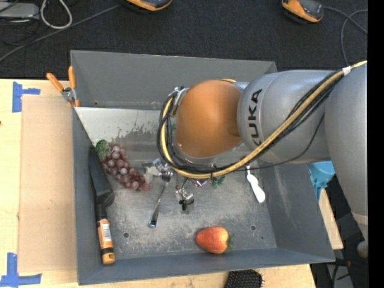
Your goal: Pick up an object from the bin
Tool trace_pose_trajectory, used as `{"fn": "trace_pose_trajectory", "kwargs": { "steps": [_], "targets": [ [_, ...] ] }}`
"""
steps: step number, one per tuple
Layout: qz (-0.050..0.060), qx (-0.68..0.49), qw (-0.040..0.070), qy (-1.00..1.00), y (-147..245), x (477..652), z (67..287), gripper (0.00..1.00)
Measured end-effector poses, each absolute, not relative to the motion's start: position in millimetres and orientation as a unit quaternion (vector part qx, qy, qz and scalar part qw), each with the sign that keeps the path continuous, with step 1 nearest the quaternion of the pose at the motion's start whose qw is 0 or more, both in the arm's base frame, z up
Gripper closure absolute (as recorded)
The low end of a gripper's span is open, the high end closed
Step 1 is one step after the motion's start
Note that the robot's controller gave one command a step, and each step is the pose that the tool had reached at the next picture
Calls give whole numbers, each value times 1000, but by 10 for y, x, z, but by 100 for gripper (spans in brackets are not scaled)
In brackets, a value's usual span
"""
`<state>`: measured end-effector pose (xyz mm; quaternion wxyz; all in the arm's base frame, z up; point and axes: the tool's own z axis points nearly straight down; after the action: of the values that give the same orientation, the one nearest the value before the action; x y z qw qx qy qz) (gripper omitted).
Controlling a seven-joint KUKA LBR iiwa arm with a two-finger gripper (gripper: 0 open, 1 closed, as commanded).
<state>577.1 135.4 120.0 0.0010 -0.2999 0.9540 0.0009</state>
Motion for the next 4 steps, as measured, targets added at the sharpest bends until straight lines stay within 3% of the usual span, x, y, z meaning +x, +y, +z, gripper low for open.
{"fn": "trace_pose_trajectory", "kwargs": {
  "steps": [1,2,3,4],
  "targets": [
    [2,-357,-3,934,1344,5695,672,0],
    [1,-434,4,901,1267,5758,698,100],
    [1,-434,4,901,1267,5758,700,100],
    [2,-434,0,901,1271,5731,1113,100]
  ]
}}
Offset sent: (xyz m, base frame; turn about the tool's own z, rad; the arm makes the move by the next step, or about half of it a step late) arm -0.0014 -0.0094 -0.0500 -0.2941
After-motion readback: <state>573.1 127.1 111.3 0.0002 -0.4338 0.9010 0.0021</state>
